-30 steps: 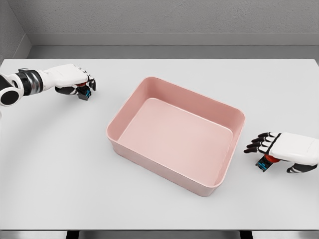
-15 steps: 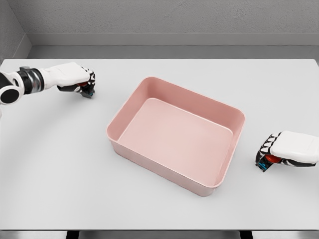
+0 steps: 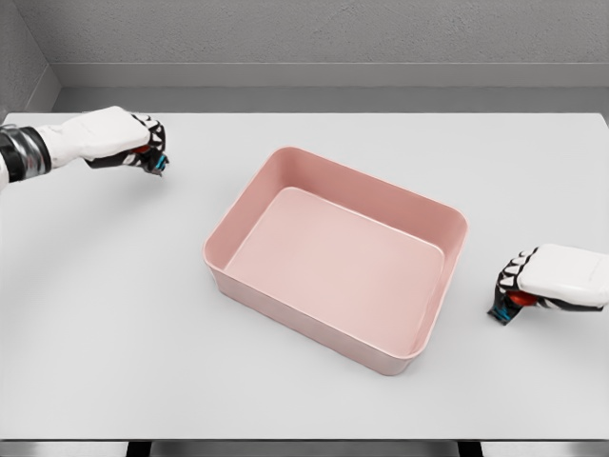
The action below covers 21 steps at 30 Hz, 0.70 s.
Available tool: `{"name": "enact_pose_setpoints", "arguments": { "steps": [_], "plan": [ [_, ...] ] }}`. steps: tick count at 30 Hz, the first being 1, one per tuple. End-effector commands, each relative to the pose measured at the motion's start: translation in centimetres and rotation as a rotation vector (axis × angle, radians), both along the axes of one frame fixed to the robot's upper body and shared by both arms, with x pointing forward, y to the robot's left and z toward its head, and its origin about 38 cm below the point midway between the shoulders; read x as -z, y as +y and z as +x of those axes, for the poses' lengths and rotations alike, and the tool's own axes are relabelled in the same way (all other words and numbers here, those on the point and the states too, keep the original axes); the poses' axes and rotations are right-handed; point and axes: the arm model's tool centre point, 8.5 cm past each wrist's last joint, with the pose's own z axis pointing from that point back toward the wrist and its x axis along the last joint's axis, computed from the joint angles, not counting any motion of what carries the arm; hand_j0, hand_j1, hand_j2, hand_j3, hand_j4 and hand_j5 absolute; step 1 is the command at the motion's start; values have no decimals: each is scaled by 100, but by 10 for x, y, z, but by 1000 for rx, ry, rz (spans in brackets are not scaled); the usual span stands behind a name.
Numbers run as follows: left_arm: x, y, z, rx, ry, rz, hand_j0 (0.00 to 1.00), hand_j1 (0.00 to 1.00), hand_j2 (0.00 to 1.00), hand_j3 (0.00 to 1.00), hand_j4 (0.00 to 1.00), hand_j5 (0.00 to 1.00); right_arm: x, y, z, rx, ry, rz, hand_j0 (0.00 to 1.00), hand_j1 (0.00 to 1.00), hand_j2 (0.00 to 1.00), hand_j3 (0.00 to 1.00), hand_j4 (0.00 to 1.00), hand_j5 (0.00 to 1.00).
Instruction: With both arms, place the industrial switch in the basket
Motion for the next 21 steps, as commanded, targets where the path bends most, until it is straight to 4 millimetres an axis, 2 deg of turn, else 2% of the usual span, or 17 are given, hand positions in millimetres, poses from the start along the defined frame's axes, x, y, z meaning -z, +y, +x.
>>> {"name": "enact_pose_setpoints", "arguments": {
  "steps": [1,3,6,10,14,21],
  "plan": [
    [-24,2,-4,11,-52,-35,23,23,23,23,23,23,-1,0,0,3,1,5,50,50,50,50,50,50],
    [-28,14,-15,2,-66,-35,23,23,23,23,23,23,-5,0,2,3,-10,7,50,50,50,50,50,50],
    [-35,16,-18,6,-71,-56,23,23,23,23,23,23,-9,0,5,2,-22,8,50,50,50,50,50,50],
    [-41,7,-26,45,-84,-63,22,22,22,22,22,22,-10,0,5,2,-24,11,48,48,48,48,48,48],
    [-42,0,-33,76,-85,-67,13,13,13,13,13,13,-20,1,11,-1,-52,12,49,49,49,49,49,49],
    [-53,-29,-42,165,-120,-82,13,13,13,13,13,13,-30,2,16,-3,-83,15,49,49,49,49,49,49]
  ]
}}
